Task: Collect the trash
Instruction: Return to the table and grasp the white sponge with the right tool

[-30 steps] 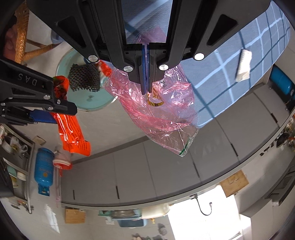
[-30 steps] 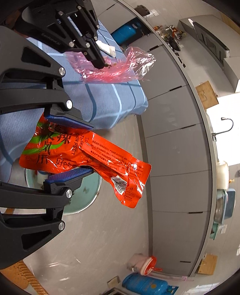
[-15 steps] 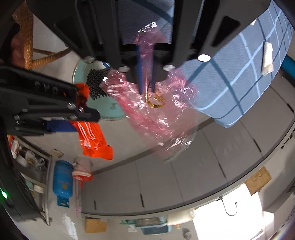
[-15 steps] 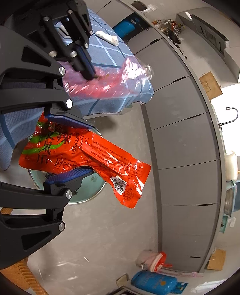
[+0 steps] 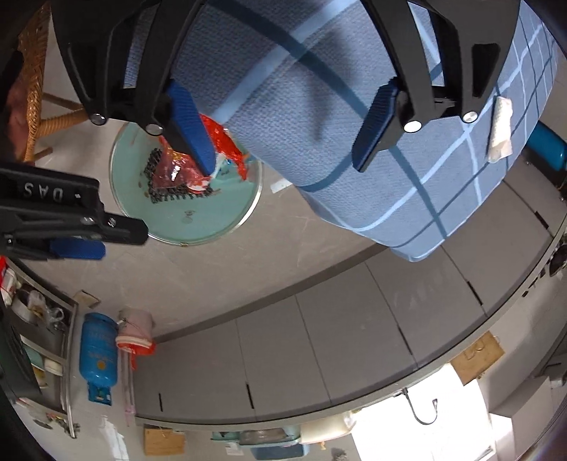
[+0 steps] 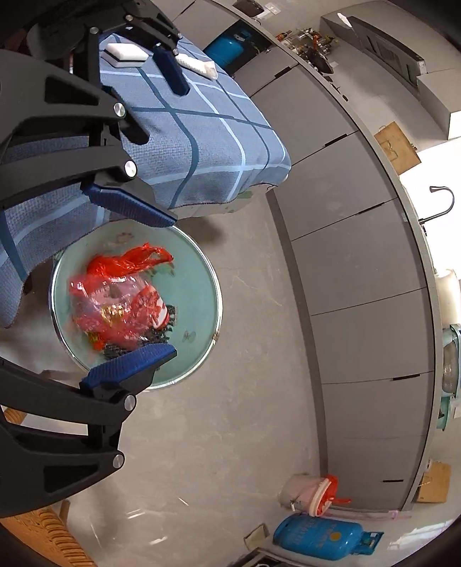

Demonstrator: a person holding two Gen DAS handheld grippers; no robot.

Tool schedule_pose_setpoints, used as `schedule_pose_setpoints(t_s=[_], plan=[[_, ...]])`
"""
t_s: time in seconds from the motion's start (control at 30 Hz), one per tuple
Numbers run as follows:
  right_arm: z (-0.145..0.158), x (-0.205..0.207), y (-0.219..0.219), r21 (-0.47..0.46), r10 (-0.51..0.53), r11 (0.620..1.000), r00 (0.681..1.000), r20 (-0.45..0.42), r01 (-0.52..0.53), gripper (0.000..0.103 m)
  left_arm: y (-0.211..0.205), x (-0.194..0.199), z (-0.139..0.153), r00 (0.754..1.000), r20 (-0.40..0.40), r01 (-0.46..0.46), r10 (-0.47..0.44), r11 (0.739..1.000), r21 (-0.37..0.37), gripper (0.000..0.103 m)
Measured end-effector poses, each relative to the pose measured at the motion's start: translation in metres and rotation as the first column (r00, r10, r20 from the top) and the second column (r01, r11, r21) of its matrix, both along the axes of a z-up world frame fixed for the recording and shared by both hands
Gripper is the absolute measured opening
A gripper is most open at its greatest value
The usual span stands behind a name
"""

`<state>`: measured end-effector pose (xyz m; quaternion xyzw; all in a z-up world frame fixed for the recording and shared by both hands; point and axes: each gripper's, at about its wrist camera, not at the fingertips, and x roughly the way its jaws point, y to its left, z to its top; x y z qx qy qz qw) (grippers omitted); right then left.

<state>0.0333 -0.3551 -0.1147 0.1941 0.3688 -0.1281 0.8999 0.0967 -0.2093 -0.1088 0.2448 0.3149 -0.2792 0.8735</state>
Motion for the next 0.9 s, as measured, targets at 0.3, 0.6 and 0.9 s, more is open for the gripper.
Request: schedule_pose_setpoints(t_s=[0.3, 0.6, 0.9], plan=[[0.007, 0.003, 0.022, -0.001, 0.046, 0.999, 0.999, 0.004, -0.046, 0.074, 0.039, 0.009, 0.02, 0.996, 0.021, -0.084, 0.085, 0.996, -0.027, 0.08], [0.018, 0.031, 0.099, 0.006, 0.216, 0.976, 0.976, 0.02, -0.216, 0.075, 0.121, 0.017, 0.037, 0.968, 0.049, -0.245, 0.248, 0.968, -0.05, 0.087], [0.03, 0.064, 0.199, -0.002, 0.414, 0.91, 0.91, 0.033, -0.414, 0.078, 0.239, 0.034, 0.033, 0.862, 0.051, -0.505, 0.505, 0.863, -0.022, 0.091]])
